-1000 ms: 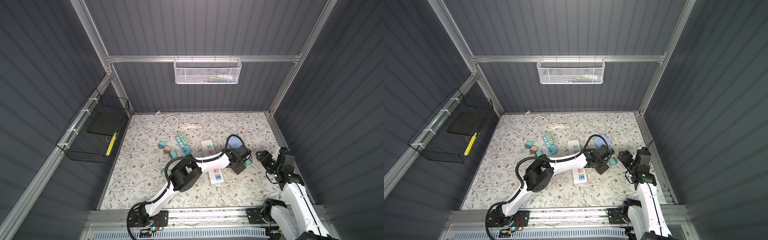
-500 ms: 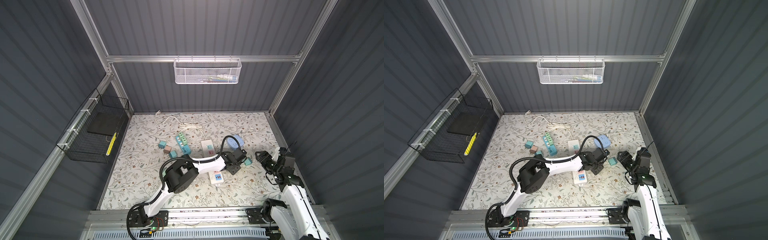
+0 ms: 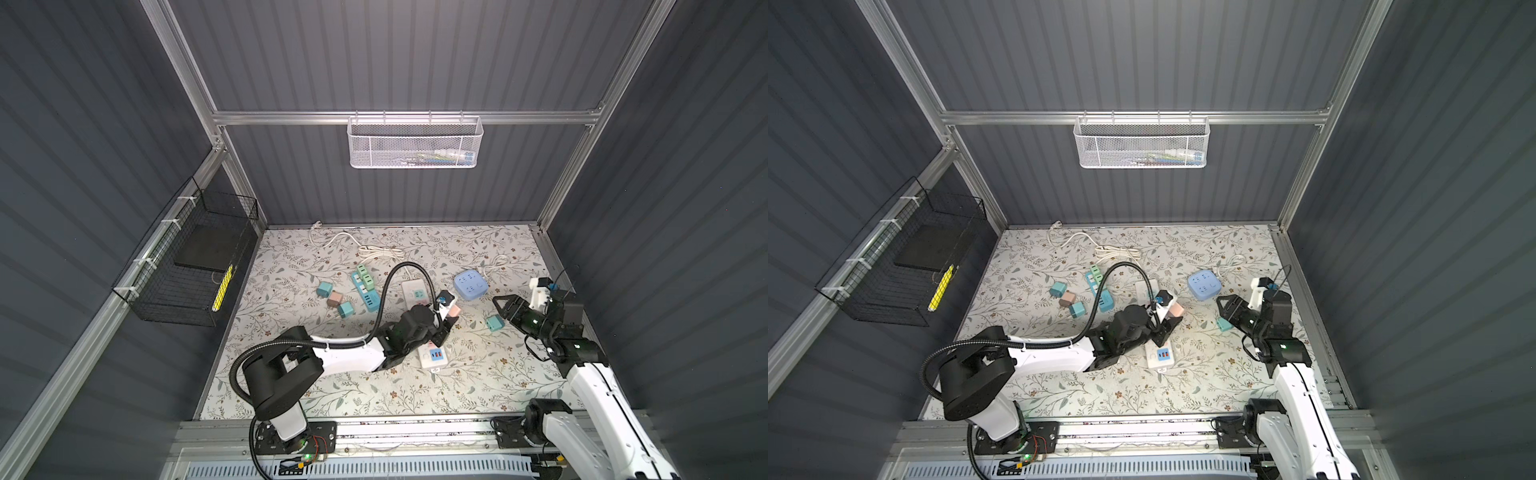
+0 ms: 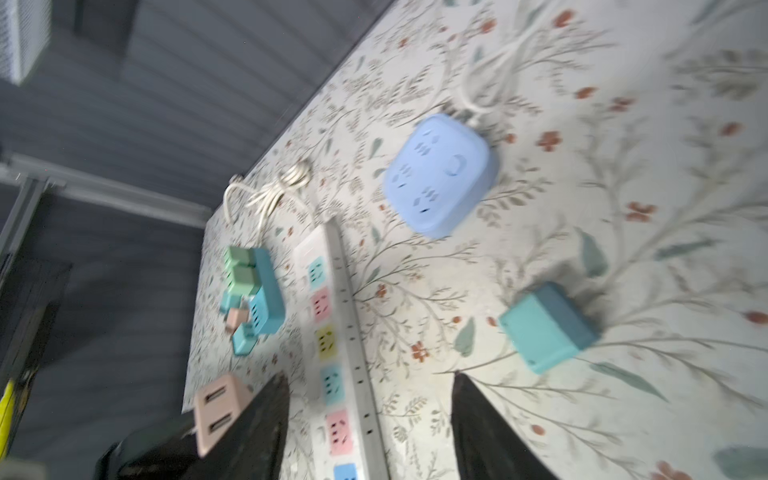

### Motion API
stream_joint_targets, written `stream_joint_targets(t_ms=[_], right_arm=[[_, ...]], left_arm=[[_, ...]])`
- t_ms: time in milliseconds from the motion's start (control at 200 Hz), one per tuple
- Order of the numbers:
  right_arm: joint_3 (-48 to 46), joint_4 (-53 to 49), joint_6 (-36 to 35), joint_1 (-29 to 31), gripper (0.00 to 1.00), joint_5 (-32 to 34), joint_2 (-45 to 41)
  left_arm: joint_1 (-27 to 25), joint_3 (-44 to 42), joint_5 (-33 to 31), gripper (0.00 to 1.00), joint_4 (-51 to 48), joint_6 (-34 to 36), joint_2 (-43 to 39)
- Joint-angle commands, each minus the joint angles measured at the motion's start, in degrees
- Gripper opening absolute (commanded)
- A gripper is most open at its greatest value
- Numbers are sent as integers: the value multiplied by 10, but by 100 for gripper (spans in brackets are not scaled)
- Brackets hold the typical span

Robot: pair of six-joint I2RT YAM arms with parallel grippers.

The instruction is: Insert the plug

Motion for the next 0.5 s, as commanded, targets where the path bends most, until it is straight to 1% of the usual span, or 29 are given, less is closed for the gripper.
stream_joint_targets(t_ms=[0,60,145,195,250,340,495], right_arm=[[38,25,-34,53,59,-50,36],[54,39,-41,88,58,-70,56],[73,53,-55,138,57,-72,80],[82,59,-64,161,57,-74,92],[97,60,-79,187,60,-82,112],[117,52,-90,213,63,-81,139],[128,33,-102,238,63,-76,164]], left_arm=[[7,-50,14,24,138,35,-33],[7,-65,10,24,135,42,-51],[8,-86,12,24,124,45,-74],[10,-96,19,24,122,44,-87],[11,-104,28,25,113,43,-98],[11,-113,26,26,102,41,-112],[15,-124,23,27,109,31,-118]])
